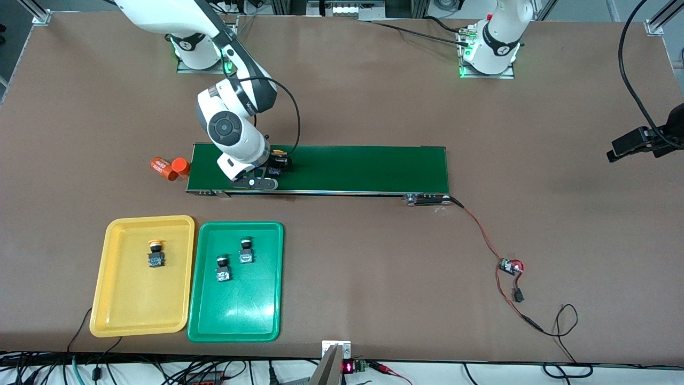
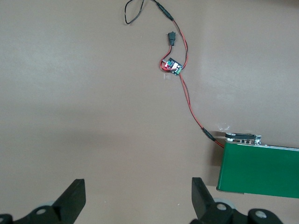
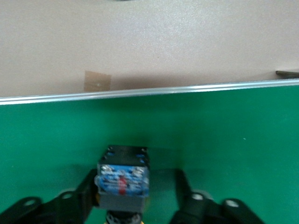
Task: Sort buttons by color to trays
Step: 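Lift the yellow-based button off the belt with the right gripper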
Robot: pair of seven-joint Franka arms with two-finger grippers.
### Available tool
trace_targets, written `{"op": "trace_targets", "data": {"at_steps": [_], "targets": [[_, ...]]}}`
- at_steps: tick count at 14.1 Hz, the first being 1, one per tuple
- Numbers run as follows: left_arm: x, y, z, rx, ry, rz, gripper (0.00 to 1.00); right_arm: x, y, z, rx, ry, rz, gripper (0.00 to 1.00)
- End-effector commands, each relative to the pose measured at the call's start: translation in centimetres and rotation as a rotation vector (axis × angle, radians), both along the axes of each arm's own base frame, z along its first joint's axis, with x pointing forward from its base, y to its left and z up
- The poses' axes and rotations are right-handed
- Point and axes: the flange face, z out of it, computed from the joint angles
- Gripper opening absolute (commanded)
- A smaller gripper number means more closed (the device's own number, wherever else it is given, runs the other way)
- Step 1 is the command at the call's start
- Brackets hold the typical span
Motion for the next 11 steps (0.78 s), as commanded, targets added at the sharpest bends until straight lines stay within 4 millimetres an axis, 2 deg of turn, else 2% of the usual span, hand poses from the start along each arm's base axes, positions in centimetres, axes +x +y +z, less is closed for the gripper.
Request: {"op": "trace_targets", "data": {"at_steps": [1,2,3,4,7,9,11], "targets": [[-0.2,0.1,0.0,-0.019,0.000,-0.011,1.00,0.7,0.0,0.3,0.000,-0.011,0.006,0.32],[-0.2,0.1,0.0,-0.019,0.000,-0.011,1.00,1.4,0.0,1.0,0.007,-0.024,0.009,0.20],[-0.2,0.1,0.0,-0.019,0.000,-0.011,1.00,2.8,-0.9,2.0,0.005,-0.030,-0.006,0.14],[-0.2,0.1,0.0,-0.019,0.000,-0.011,1.00,4.0,-1.5,3.7,-0.004,-0.026,0.005,0.14],[-0.2,0.1,0.0,-0.019,0.000,-0.011,1.00,10.1,-4.9,11.6,0.017,-0.062,0.095,0.14],[-0.2,0.1,0.0,-0.019,0.000,-0.008,1.00,13.7,-8.3,12.9,-0.024,-0.123,0.191,0.14],[-0.2,0.1,0.0,-0.019,0.000,-0.008,1.00,16.8,-11.8,12.3,-0.071,-0.159,0.243,0.14]]}}
